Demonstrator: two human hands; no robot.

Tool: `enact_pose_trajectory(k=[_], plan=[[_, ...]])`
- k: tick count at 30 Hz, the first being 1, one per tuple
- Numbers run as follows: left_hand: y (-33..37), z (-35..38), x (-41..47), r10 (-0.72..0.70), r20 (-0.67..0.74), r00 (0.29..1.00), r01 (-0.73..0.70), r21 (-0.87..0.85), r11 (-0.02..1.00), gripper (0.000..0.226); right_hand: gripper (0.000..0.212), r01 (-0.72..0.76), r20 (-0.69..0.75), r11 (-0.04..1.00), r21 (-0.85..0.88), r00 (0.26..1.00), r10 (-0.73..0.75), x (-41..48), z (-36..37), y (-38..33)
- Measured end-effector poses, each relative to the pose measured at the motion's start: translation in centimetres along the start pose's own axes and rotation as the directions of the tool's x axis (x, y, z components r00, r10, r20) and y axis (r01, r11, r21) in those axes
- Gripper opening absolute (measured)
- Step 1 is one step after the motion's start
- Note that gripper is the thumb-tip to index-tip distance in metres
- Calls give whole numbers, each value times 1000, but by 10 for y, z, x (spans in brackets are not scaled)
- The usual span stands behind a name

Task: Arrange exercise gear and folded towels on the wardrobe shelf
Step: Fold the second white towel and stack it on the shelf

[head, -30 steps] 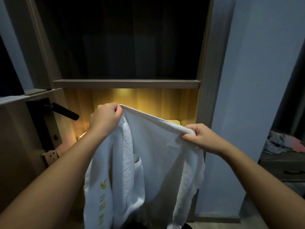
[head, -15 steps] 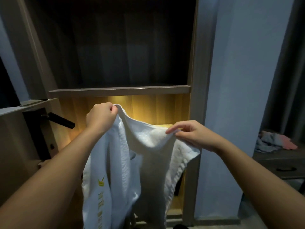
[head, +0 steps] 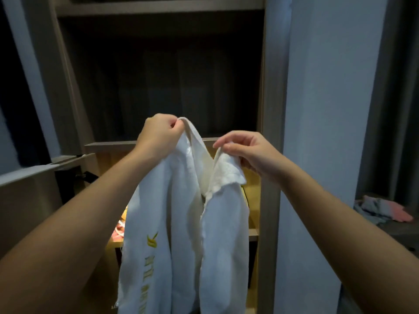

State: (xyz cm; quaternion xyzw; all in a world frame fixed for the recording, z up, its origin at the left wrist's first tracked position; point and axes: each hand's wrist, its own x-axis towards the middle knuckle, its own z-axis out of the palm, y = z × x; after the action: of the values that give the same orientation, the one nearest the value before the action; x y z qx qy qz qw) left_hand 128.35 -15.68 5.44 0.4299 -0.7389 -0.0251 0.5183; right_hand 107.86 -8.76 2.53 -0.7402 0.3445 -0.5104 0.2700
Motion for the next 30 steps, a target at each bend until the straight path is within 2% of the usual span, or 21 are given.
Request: enact_pose_trajectory(k=[6,8,11,14,17,20,24,30], plan=[[88,-56,11,118,-6,993,-117,-178,977,37,20,217,-145,975,46,967,-208,9,1,-74],[96,-67,9,105,23,994,-95,-264,960,39,19,233,-154,968,96,964,-217,6,1,-84],[78,-57,-10,5,93,996,31,-378,925,36,21,189,-111,968,165,979,-172,-7,8,-69],[33,-14,-54,-137,183,974,209,-469,858,28,27,41,-105,973,227,994,-17,-34,32,-13],[-19,39,-106,-272,264,925,367,-445,817,28,31,-177,-158,949,262,962,223,-69,63,57],[-64,87,-154,-386,335,860,494,-355,793,27,32,-371,-162,879,298,888,430,-103,90,117],[-106,132,-210,-568,395,722,686,-301,663,34,30,-498,-165,781,377,794,585,-140,117,176],[-148,178,-280,-749,407,523,850,-187,492,35,16,-648,-117,594,477,623,773,-185,153,232]])
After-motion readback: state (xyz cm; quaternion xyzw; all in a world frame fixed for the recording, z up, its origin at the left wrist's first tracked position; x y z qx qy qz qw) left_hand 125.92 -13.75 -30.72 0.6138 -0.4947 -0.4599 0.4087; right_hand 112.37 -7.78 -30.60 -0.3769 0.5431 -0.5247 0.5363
